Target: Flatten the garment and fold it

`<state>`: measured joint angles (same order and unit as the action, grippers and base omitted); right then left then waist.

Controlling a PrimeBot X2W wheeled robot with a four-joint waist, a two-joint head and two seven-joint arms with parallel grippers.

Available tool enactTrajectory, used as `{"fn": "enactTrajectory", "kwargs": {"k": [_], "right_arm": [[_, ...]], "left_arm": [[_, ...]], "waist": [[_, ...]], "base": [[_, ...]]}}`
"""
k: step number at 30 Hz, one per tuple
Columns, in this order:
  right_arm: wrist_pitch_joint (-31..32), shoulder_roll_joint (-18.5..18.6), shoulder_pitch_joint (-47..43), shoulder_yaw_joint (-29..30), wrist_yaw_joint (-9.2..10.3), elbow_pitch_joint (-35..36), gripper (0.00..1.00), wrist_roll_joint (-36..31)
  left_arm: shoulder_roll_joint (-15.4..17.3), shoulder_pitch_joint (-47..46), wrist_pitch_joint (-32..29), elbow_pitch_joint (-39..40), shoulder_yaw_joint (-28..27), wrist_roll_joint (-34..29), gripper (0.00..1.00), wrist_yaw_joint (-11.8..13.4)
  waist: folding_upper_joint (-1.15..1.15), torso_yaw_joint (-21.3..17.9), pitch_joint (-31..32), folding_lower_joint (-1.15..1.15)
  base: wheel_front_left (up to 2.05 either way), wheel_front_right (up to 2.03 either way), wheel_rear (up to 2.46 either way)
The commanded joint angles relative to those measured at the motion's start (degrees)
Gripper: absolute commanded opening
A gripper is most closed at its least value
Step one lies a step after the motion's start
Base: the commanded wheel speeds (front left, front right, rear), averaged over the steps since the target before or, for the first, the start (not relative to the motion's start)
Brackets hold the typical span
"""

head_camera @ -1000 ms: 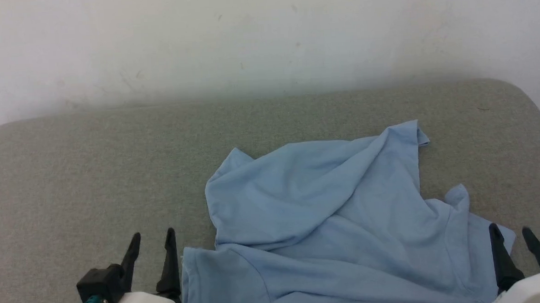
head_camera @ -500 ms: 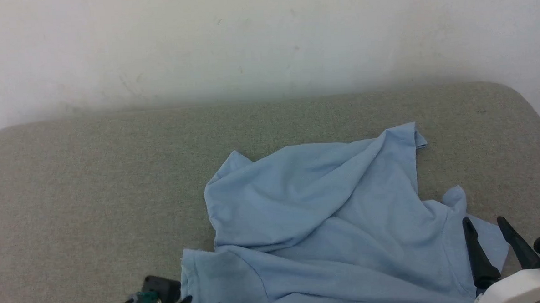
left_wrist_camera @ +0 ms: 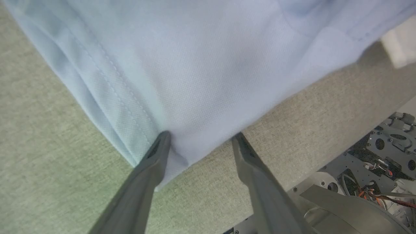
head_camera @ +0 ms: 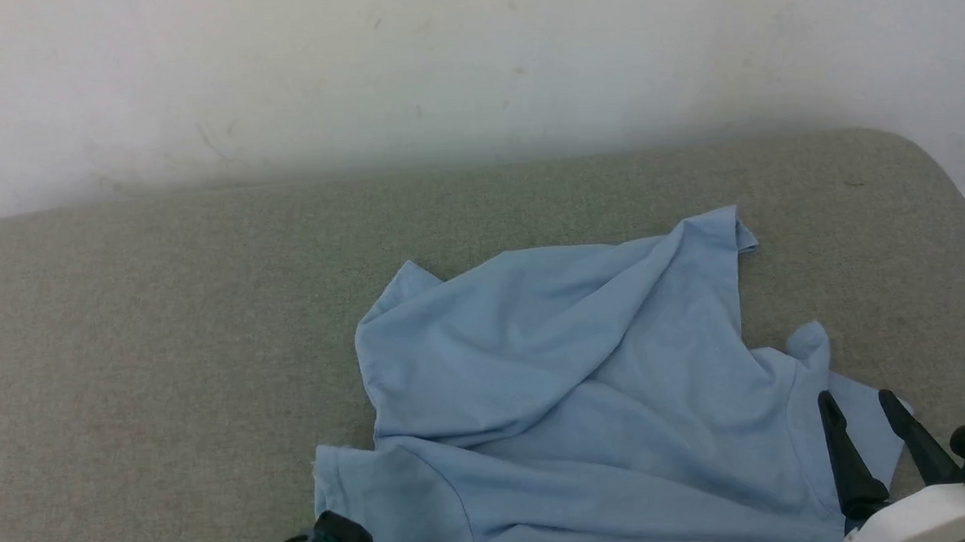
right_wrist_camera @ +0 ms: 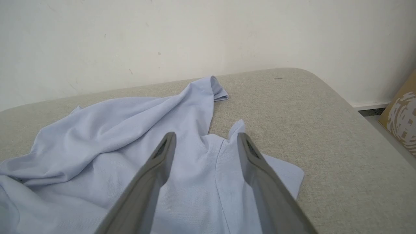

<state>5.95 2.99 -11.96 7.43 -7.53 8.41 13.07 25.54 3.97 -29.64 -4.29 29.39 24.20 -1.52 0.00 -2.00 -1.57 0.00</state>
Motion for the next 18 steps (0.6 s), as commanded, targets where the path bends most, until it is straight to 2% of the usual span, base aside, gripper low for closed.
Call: {"fn": "enactTrajectory", "kwargs": {"k": [1, 7, 8, 9, 14, 18], "right_arm": [[-0.3, -0.1, 0.7, 0.0, 0.04, -0.1, 1.00, 0.4], [-0.5, -0.1, 1.1, 0.3, 0.04, -0.8, 1.00, 1.1], [-0.3, -0.1, 1.2, 0.3, 0.04, -0.9, 1.00, 1.1], [-0.1, -0.1, 1.2, 0.3, 0.04, -1.0, 1.00, 1.0], [3.0, -0.1, 1.0, 1.8, 0.04, -2.2, 1.00, 1.4], [9.3, -0.1, 1.6, 5.3, 0.04, -5.1, 1.00, 1.0]], "left_arm": [[0.0, -1.3, -0.2, -2.6, 0.5, -1.4, 1.00, 0.1], [-1.8, -4.2, 1.8, -7.6, 0.9, -3.2, 1.00, 1.9], [-2.0, -4.3, 1.8, -8.1, 0.9, -3.2, 0.31, 2.0], [-2.2, -4.3, 2.4, -8.3, 0.6, -2.9, 0.00, 2.2], [-3.6, -3.5, 5.9, -6.9, -1.9, -0.6, 0.00, 3.8], [-4.4, -1.8, 9.2, -3.7, -4.6, 1.2, 0.00, 5.9]], "waist": [[0.00, -0.4, -0.6, 0.00], [0.00, -0.6, -1.3, 0.00], [0.00, -0.6, -1.3, 0.00], [0.00, -0.6, -1.3, 0.00], [0.00, 0.0, -0.7, 0.00], [0.00, 0.5, -0.4, 0.00]], "base": [[0.00, 0.00, 0.00], [0.00, 0.00, 0.00], [0.00, 0.00, 0.00], [0.00, 0.00, 0.00], [0.00, 0.00, 0.00], [0.00, 0.00, 0.00]]}}
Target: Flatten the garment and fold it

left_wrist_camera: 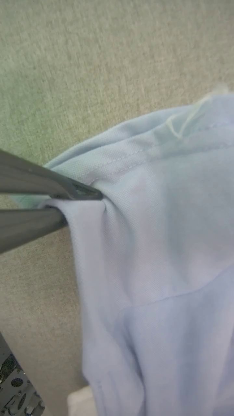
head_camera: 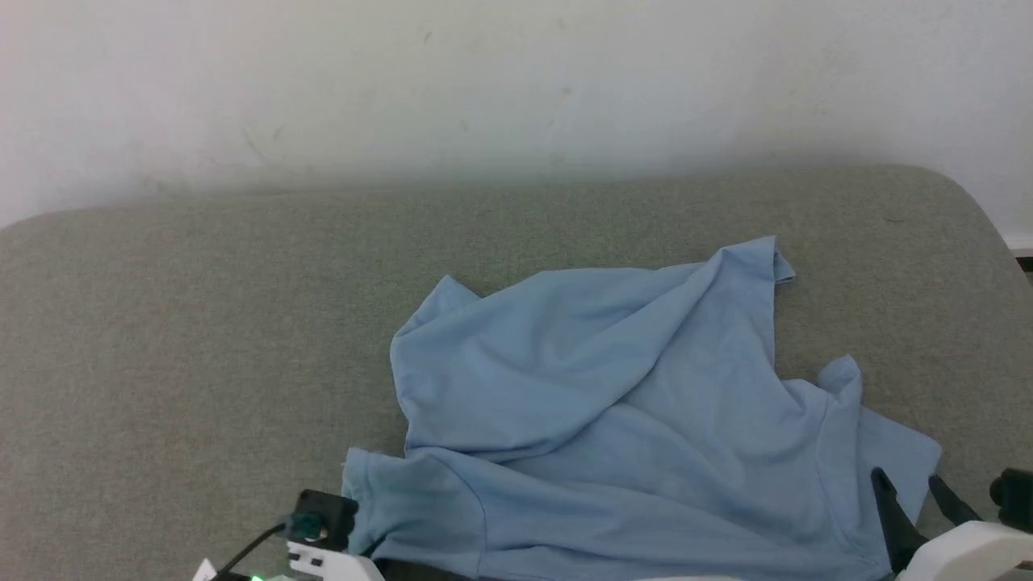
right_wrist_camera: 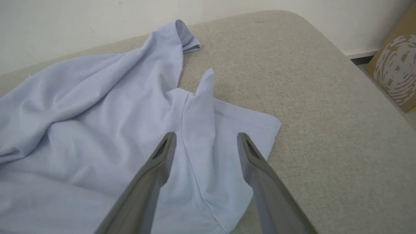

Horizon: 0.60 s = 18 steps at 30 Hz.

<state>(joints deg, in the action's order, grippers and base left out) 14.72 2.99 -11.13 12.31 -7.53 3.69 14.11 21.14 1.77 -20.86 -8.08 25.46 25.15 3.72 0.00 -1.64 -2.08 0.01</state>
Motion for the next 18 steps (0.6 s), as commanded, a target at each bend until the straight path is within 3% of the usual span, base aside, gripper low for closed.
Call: {"fn": "enactTrajectory", "kwargs": {"k": [1, 5, 9, 18], "right_arm": [[2.6, -0.1, 1.2, 1.5, 0.04, -1.3, 1.00, -0.3], [10.3, 1.8, 4.2, 5.1, 0.04, -5.9, 1.00, -0.3], [16.2, 5.3, 8.4, 5.3, 0.04, -12.3, 1.00, 1.0], [22.2, 9.9, 18.6, 2.7, 0.04, -29.2, 1.00, 1.7]], "left_arm": [[-0.2, 0.9, 1.2, 1.0, -1.3, 0.6, 0.00, 1.2], [-0.8, 2.2, 3.8, 4.6, -3.1, 1.6, 0.00, 2.8], [-1.5, 2.9, 5.1, 7.5, -3.7, 2.3, 0.00, 3.5], [-2.1, 2.2, 5.7, 10.0, -3.3, 2.8, 0.00, 3.4]], "waist": [[0.00, 0.2, 0.1, -0.01], [0.00, 0.7, -0.1, -0.01], [0.00, 1.2, -0.5, -0.01], [0.00, 2.6, -2.4, -0.01]], "base": [[0.00, 0.00, 0.00], [0.00, 0.00, 0.00], [0.00, 0.00, 0.00], [0.00, 0.00, 0.00]]}}
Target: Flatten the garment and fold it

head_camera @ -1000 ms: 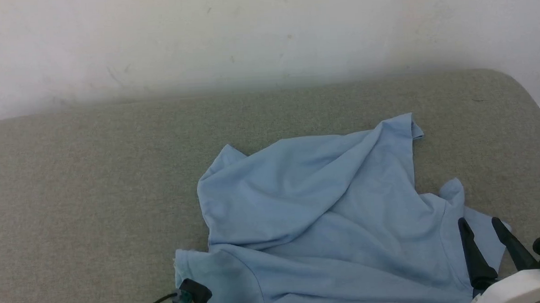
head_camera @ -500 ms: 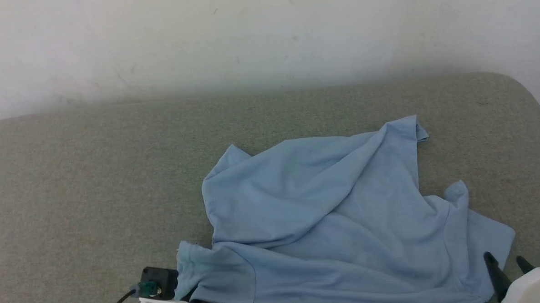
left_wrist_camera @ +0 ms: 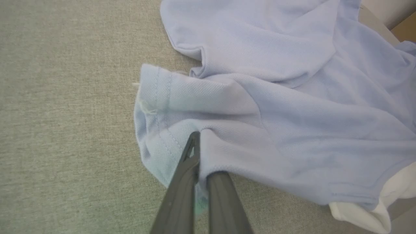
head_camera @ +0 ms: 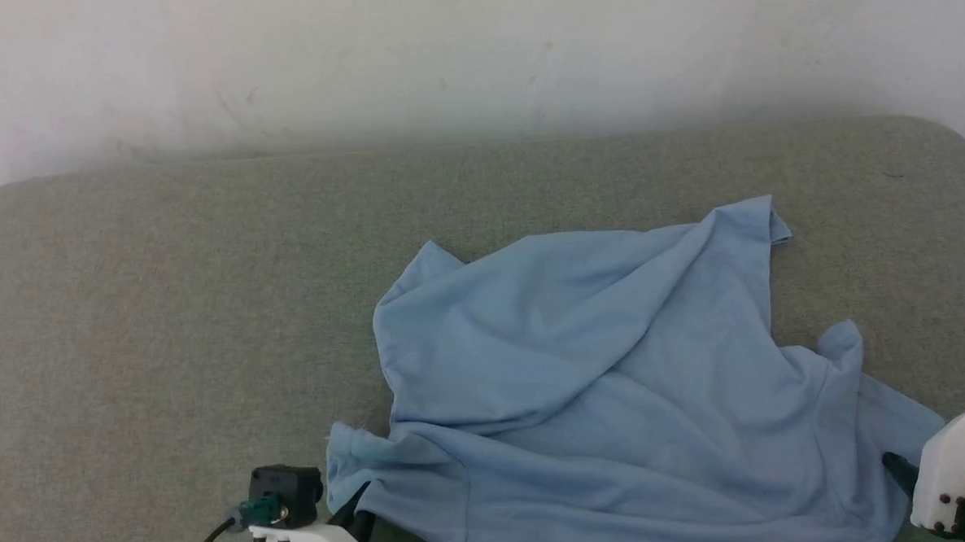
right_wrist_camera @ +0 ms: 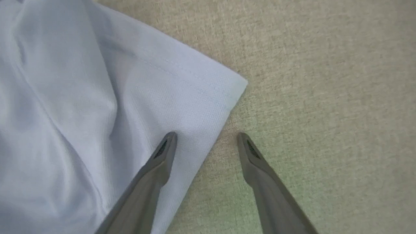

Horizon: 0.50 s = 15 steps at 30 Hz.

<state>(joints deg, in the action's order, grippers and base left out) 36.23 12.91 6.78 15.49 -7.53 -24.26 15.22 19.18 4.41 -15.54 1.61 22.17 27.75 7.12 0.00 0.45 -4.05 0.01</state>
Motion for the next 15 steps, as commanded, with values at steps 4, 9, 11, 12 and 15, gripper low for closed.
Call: {"fn": "enactTrajectory", "kwargs": {"k": [4, 9, 11, 12, 15], "right_arm": [[4.3, 0.0, 1.9, -1.9, 0.04, -6.3, 0.38, 1.5], [6.4, 0.2, 2.7, -4.1, 0.04, -8.2, 0.00, 3.2], [5.7, 0.8, 3.1, -4.9, 0.04, -7.4, 0.00, 3.5], [5.1, 1.2, 3.3, -5.2, 0.04, -6.5, 0.00, 3.6], [3.9, 2.7, 3.4, -6.4, 0.04, -2.3, 0.00, 4.0]], "left_arm": [[-0.3, -0.8, 0.6, 0.2, 0.2, 0.3, 0.00, -0.2], [-0.5, -0.6, 1.2, 0.0, 0.0, 0.8, 0.00, -0.2], [-0.4, -0.4, 1.6, -0.1, -0.3, 1.1, 0.00, -0.1], [-0.3, -0.4, 1.8, 0.0, -0.5, 1.2, 0.00, -0.1], [0.4, -0.7, 2.5, 0.8, -1.4, 1.1, 0.00, 0.1]], "waist": [[0.00, 1.1, -0.8, -0.01], [0.00, 1.2, -0.7, -0.01], [0.00, 0.9, -0.3, -0.01], [0.00, 0.7, 0.1, -0.01], [0.00, 0.3, 1.5, -0.01]], "base": [[0.00, 0.00, 0.00], [0.00, 0.00, 0.00], [0.00, 0.00, 0.00], [0.00, 0.00, 0.00], [0.00, 0.00, 0.00]]}}
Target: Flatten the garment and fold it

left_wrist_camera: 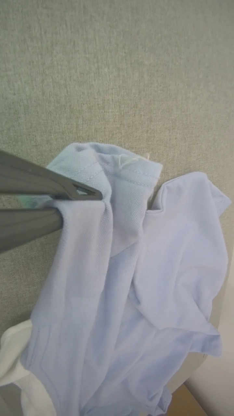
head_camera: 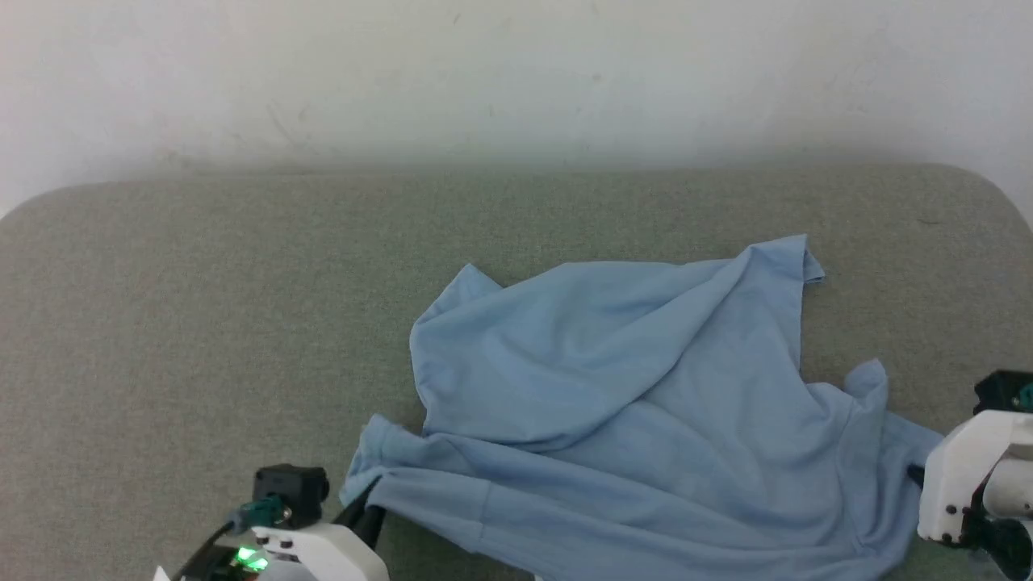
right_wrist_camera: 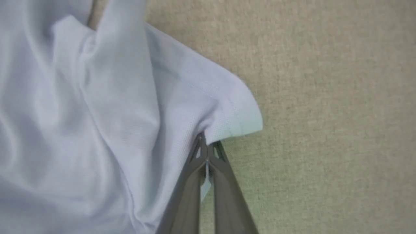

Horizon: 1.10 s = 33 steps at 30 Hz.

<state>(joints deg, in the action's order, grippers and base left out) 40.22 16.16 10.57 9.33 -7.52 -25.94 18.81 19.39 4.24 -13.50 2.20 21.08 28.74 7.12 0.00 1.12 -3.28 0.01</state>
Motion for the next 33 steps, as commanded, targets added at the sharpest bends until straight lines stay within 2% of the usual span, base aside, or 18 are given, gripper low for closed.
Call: {"fn": "enactTrajectory", "kwargs": {"k": [1, 6, 12, 14, 17, 20, 24, 33], "right_arm": [[-0.5, 0.0, -0.5, -0.5, 0.03, 1.5, 0.00, 0.8], [-0.6, 2.5, -1.9, -0.7, 0.03, 16.7, 0.00, 0.3], [-1.8, 3.6, -0.1, 1.7, 0.03, 37.4, 0.00, -2.6], [-3.7, 3.7, 2.3, 2.1, 0.03, 42.5, 0.00, -3.2], [-7.4, 4.1, 7.5, 2.9, 0.03, 46.2, 0.00, -3.9], [-10.5, 4.8, 13.9, 2.8, 0.03, 46.4, 0.00, -3.6], [-13.4, 6.6, 24.1, 1.5, 0.03, 42.8, 0.00, -2.7], [-19.8, 9.5, 47.4, -7.2, 0.03, 22.7, 0.00, -2.6]], "left_arm": [[0.6, -0.7, 0.6, 0.6, -0.7, 0.1, 0.00, 0.1], [3.6, -3.8, 1.5, 5.2, -3.9, -0.5, 0.00, 0.3], [6.8, -11.4, 1.4, 12.5, -9.0, -1.0, 0.00, 1.1], [7.7, -14.8, 1.7, 13.8, -10.9, -1.3, 0.00, 1.4], [8.6, -20.3, 2.3, 14.4, -13.0, -1.0, 0.00, 1.1], [9.5, -27.3, 2.8, 13.0, -14.6, -0.8, 0.00, 0.4], [10.1, -38.4, 3.4, 9.0, -15.1, -0.6, 0.00, -1.3], [9.5, -63.4, 6.0, -13.4, -11.5, -3.6, 0.00, -5.8]], "waist": [[0.00, -0.4, 1.3, -0.01], [0.00, -0.9, 3.8, -0.01], [0.00, -1.5, 5.9, -0.01], [0.00, -1.7, 6.3, -0.01], [0.00, -2.0, 6.2, -0.01], [0.00, -2.3, 5.2, -0.01], [0.00, -2.6, 2.6, -0.01], [0.00, -3.8, -7.2, -0.01]], "base": [[0.00, 0.00, 0.00], [0.00, 0.00, 0.00], [0.00, 0.00, 0.00], [0.00, 0.00, 0.00], [0.00, 0.00, 0.00], [0.00, 0.00, 0.00], [0.00, 0.00, 0.00], [0.00, 0.00, 0.00]]}}
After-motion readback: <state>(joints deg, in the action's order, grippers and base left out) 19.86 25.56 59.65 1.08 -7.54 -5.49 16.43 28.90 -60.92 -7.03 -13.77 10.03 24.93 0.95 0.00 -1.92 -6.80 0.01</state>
